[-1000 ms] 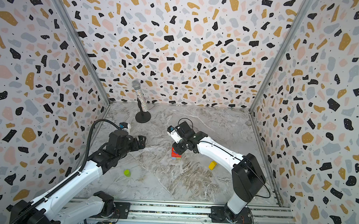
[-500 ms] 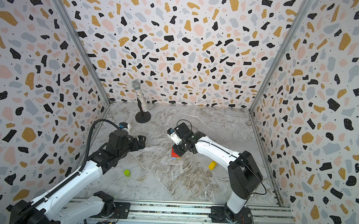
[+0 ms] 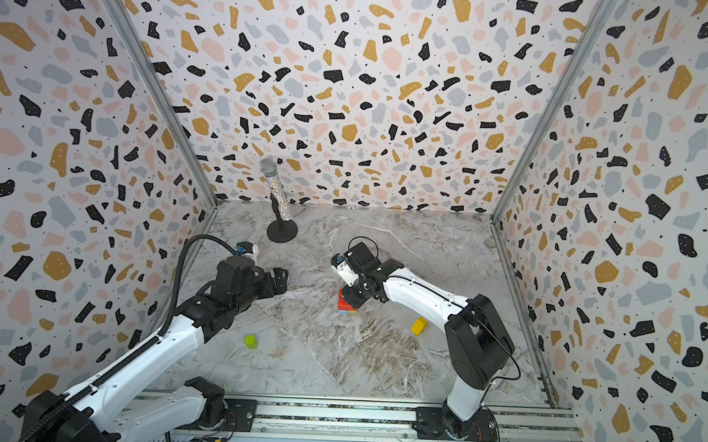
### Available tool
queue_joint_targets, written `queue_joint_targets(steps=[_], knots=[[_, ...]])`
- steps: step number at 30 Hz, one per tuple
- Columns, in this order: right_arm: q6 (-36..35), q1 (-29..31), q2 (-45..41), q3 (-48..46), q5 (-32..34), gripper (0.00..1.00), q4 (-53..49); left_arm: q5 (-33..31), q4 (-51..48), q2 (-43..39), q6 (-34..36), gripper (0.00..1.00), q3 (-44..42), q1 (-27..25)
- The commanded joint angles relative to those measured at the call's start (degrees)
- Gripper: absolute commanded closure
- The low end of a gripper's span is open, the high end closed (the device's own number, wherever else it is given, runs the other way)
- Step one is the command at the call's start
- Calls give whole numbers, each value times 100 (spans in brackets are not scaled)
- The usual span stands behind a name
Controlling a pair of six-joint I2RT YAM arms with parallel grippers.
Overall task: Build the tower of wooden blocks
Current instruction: 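Lower the green cube onto the yellow cube with the right gripper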
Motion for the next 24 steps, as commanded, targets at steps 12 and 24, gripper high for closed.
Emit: queue_joint_targets(steps=[12,24], knots=[[-6,-29,10,204,4,68,-76,-82,225,-2,43,0,27,-38],[10,-46,13,202,11,66,-2,-117,225,-42,30,0,-12,-39]])
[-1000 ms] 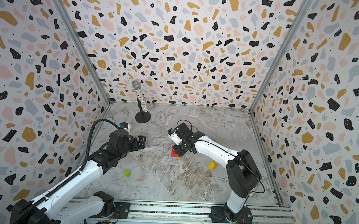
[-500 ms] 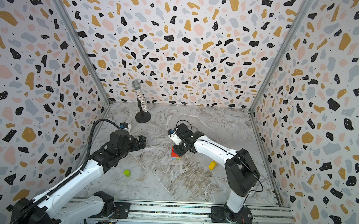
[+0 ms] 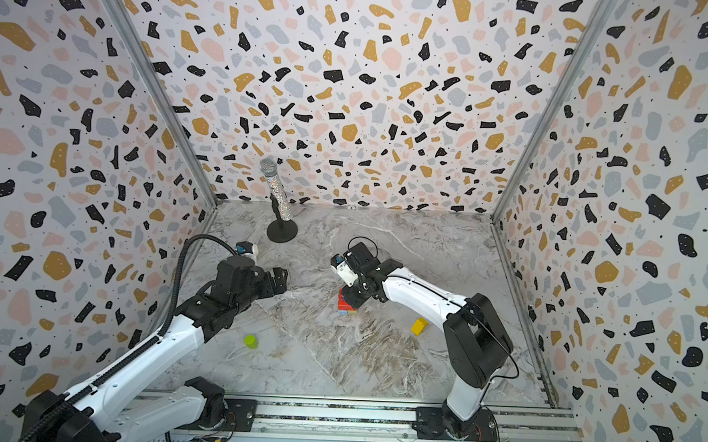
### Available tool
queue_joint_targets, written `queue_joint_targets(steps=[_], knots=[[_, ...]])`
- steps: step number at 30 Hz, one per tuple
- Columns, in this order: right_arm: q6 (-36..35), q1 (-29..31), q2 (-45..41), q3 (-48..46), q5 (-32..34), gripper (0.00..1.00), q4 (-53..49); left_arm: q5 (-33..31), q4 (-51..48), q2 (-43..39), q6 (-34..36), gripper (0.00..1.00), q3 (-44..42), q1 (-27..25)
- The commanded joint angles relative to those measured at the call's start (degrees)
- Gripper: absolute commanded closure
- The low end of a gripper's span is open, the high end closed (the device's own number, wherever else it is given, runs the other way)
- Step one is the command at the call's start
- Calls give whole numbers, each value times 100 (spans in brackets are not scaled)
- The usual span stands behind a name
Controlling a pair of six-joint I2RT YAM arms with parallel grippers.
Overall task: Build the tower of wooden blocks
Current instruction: 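Lower the green cube onto the yellow cube with the right gripper, then open the right gripper to release the green cube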
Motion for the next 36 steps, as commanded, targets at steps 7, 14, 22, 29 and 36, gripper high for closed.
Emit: queue_joint_targets(steps=[7,14,22,29,36], knots=[[8,-54,-35,198,9,66,19,-75,224,-43,29,0,1,-34],[5,-48,-30,190,-26,66,19,-82,228,-42,32,0,-13,-34],[13,-55,-52,154,-54,62,23,-85,221,-39,34,0,-2,-39],[34,-57,-86,181,-30,56,18,-99,186,-78,36,0,6,-35],[61,-55,-240,222,33,55,60,-216,23,28,32,0,163,-32]])
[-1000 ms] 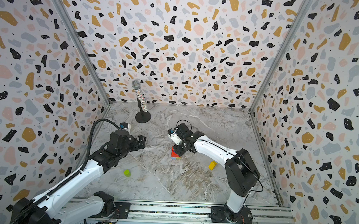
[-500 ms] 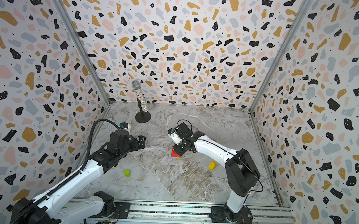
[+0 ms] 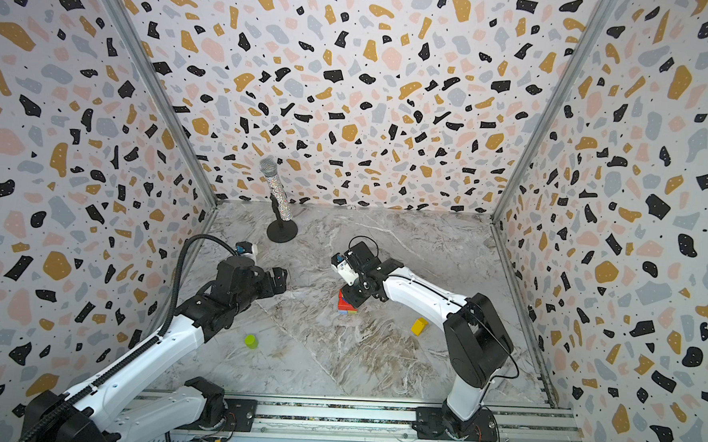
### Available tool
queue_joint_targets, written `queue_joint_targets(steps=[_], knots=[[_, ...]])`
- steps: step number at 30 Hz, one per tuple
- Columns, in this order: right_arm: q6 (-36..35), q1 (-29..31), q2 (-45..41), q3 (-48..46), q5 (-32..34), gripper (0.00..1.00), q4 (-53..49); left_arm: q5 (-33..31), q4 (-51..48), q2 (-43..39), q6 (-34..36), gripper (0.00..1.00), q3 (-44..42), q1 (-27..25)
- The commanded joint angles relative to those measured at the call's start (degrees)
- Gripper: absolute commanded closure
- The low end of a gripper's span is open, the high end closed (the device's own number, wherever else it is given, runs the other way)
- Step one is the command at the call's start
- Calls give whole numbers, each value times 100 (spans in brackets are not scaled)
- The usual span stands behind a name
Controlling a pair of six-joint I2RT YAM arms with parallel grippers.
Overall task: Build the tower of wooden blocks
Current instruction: 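Open the right gripper to release the green cube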
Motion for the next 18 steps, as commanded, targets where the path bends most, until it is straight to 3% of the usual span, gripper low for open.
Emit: queue_joint_targets(steps=[1,11,13,18], knots=[[72,-24,-288,213,58,55,31,-165,-46,80,28,0,231,-32],[491,-34,-1451,-308,120,55,792,-284,-873,817,103,2,1065,297],[647,-50,-1816,-580,102,54,1075,-588,-1156,1030,271,3,1321,331],[1093,-267,-2723,-1369,-241,43,1820,-572,-1526,1576,592,5,1699,587]])
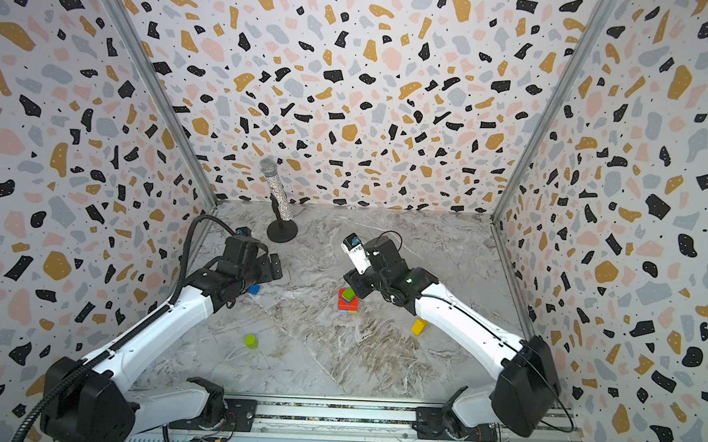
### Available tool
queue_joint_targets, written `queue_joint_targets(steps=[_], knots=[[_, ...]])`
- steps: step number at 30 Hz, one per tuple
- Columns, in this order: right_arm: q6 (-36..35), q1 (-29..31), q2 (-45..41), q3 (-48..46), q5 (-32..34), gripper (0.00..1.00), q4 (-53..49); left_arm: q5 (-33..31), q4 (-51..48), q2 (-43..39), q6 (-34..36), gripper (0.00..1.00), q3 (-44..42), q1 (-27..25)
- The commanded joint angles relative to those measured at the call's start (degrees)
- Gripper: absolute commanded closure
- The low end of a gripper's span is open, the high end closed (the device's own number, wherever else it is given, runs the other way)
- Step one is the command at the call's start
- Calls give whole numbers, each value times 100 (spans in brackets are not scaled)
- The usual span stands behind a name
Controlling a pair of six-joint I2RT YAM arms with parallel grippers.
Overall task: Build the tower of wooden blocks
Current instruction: 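Open the right gripper to release the green cube, then withdraw the right arm while moving the left gripper down to the blue cube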
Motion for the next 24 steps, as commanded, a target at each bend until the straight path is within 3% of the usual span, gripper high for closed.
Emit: queue_joint_targets(steps=[1,7,11,16,24], knots=[[508,-248,-534,-458,-377,41,648,-118,-372,292,325,5,219,157],[1105,-949,-1266,-1356,-1542,20,1438,72,-359,867,282,3,259,522],[1268,-1129,-1532,-1724,-2036,15,1650,277,-342,1256,357,3,284,786],[1448,-1164,-1888,-2170,-2096,13,1917,215,-435,1806,167,6,425,1025],[1512,-1332,-2305,-2567,-2208,15,2098,108,-204,2142,-673,20,264,1235]])
